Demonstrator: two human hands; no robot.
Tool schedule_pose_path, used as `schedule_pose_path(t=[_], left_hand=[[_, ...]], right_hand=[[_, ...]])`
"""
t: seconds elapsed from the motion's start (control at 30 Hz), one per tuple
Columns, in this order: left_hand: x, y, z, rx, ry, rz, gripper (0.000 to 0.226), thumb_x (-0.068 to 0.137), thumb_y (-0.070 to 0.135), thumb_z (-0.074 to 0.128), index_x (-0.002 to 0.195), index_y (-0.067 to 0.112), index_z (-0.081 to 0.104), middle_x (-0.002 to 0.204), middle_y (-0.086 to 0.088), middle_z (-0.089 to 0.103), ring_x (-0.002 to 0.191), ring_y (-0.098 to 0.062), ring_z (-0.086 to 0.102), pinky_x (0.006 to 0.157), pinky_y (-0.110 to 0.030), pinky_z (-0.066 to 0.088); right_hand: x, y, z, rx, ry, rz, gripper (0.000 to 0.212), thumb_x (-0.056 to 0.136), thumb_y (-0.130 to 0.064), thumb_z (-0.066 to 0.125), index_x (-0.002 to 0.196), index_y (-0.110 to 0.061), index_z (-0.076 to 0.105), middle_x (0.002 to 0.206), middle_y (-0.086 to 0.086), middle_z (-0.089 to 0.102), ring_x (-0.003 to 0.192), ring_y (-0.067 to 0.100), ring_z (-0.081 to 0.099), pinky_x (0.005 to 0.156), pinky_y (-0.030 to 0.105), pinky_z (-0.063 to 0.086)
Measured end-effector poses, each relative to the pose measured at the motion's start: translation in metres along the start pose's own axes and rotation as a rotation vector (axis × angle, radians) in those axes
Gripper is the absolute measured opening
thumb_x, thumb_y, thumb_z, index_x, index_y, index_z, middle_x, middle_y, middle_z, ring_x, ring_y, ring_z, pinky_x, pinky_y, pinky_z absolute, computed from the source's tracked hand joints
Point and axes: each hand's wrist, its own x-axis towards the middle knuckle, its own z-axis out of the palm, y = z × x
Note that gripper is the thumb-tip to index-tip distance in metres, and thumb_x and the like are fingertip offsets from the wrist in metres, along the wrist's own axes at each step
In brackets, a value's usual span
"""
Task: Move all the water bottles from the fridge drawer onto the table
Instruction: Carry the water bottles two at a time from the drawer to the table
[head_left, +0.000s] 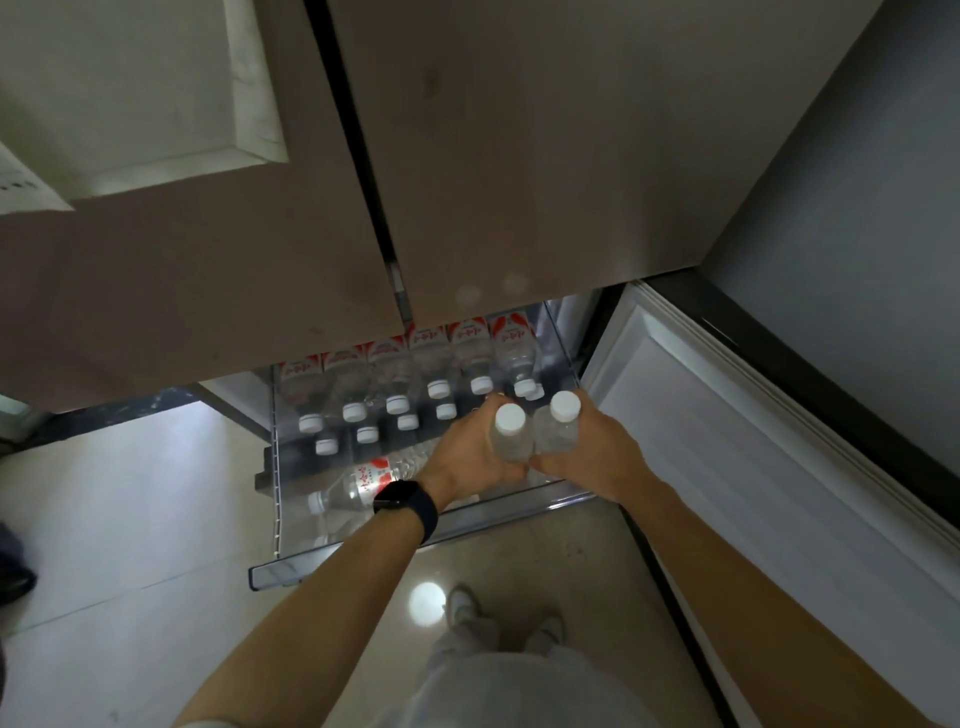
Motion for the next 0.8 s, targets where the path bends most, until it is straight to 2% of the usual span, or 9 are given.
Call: schedule_pose_path(t=[0.07, 0.13, 0.2, 0.3, 0.33, 0.47, 0.63, 0.73, 0.8], left_hand=[[0.0, -0.004, -0.001, -0.012, -0.001, 0.017, 0.058, 0.061, 0.047, 0.082, 0.108, 0.037, 0.049, 0.102, 0.014, 0.065, 0.092, -0.009, 0.064, 0.081, -0.042, 0.057], [0.002, -0.005, -0.003, -0.011, -0.016, 0.034, 0.062, 0.062, 0.051, 0.084, 0.112, 0.036, 0.051, 0.107, 0.015, 0.065, 0.097, -0.01, 0.064, 0.084, -0.039, 0.055], [0.005, -0.002, -0.007, 0.002, -0.021, 0.05, 0.06, 0.067, 0.044, 0.087, 0.115, 0.032, 0.053, 0.11, 0.013, 0.065, 0.099, -0.012, 0.063, 0.087, -0.04, 0.054], [0.007, -0.001, -0.016, -0.045, 0.019, 0.04, 0.061, 0.069, 0.04, 0.09, 0.116, 0.032, 0.051, 0.111, 0.014, 0.064, 0.103, -0.011, 0.061, 0.089, -0.031, 0.051], [0.005, -0.001, -0.021, -0.071, 0.043, 0.025, 0.064, 0.068, 0.042, 0.091, 0.117, 0.034, 0.051, 0.111, 0.014, 0.064, 0.105, -0.012, 0.061, 0.091, -0.032, 0.051], [-0.016, 0.004, -0.049, -0.16, 0.166, 0.035, 0.068, 0.059, 0.054, 0.089, 0.116, 0.032, 0.06, 0.106, 0.014, 0.071, 0.101, -0.007, 0.067, 0.093, -0.04, 0.057], [-0.077, 0.035, -0.087, -0.133, 0.374, 0.089, 0.061, 0.064, 0.055, 0.089, 0.111, 0.028, 0.061, 0.102, 0.013, 0.072, 0.096, -0.001, 0.068, 0.089, -0.034, 0.058], [-0.131, 0.048, -0.1, -0.118, 0.521, 0.064, 0.063, 0.066, 0.056, 0.088, 0.114, 0.028, 0.059, 0.101, 0.015, 0.07, 0.092, 0.004, 0.066, 0.079, -0.017, 0.056], [-0.175, 0.053, -0.102, -0.065, 0.62, 0.022, 0.06, 0.067, 0.056, 0.087, 0.113, 0.029, 0.059, 0.098, 0.02, 0.067, 0.087, 0.011, 0.063, 0.069, -0.005, 0.049]], right_hand=[[0.014, -0.005, 0.021, -0.064, 0.323, 0.314, 0.021, 0.091, -0.027, 0.069, 0.099, -0.017, 0.052, 0.077, -0.009, 0.073, 0.08, 0.01, 0.067, 0.075, 0.028, 0.055], [0.018, -0.007, 0.016, -0.083, 0.114, 0.203, 0.009, 0.094, -0.025, 0.064, 0.098, -0.027, 0.056, 0.081, -0.013, 0.069, 0.084, 0.01, 0.062, 0.081, 0.032, 0.054], [0.006, -0.022, 0.011, -0.104, 0.329, 0.266, 0.015, 0.091, -0.027, 0.07, 0.103, -0.033, 0.063, 0.089, -0.012, 0.068, 0.085, 0.01, 0.065, 0.083, 0.03, 0.049], [-0.021, -0.025, -0.01, 0.251, -0.007, -0.142, 0.059, 0.073, -0.036, 0.088, 0.12, -0.028, 0.054, 0.106, -0.009, 0.062, 0.099, 0.013, 0.06, 0.093, 0.032, 0.048], [-0.029, -0.022, -0.014, 0.317, -0.001, -0.186, 0.065, 0.071, -0.036, 0.09, 0.123, -0.026, 0.052, 0.107, -0.01, 0.061, 0.101, 0.013, 0.06, 0.093, 0.031, 0.047], [-0.059, -0.024, -0.036, 0.504, 0.186, -0.208, 0.063, 0.073, -0.03, 0.089, 0.124, -0.021, 0.053, 0.107, -0.007, 0.06, 0.101, 0.013, 0.062, 0.091, 0.028, 0.05], [-0.102, -0.051, -0.071, 0.692, 0.221, -0.362, 0.061, 0.068, -0.026, 0.092, 0.116, -0.03, 0.056, 0.102, -0.018, 0.062, 0.092, 0.003, 0.062, 0.077, 0.02, 0.051], [-0.131, -0.071, -0.083, 0.69, 0.149, -0.494, 0.06, 0.068, -0.028, 0.091, 0.118, -0.026, 0.058, 0.104, -0.015, 0.063, 0.097, 0.008, 0.062, 0.084, 0.03, 0.054], [-0.153, -0.08, -0.082, 0.69, 0.091, -0.571, 0.06, 0.068, -0.031, 0.091, 0.118, -0.024, 0.058, 0.105, -0.013, 0.064, 0.097, 0.007, 0.062, 0.081, 0.027, 0.053]])
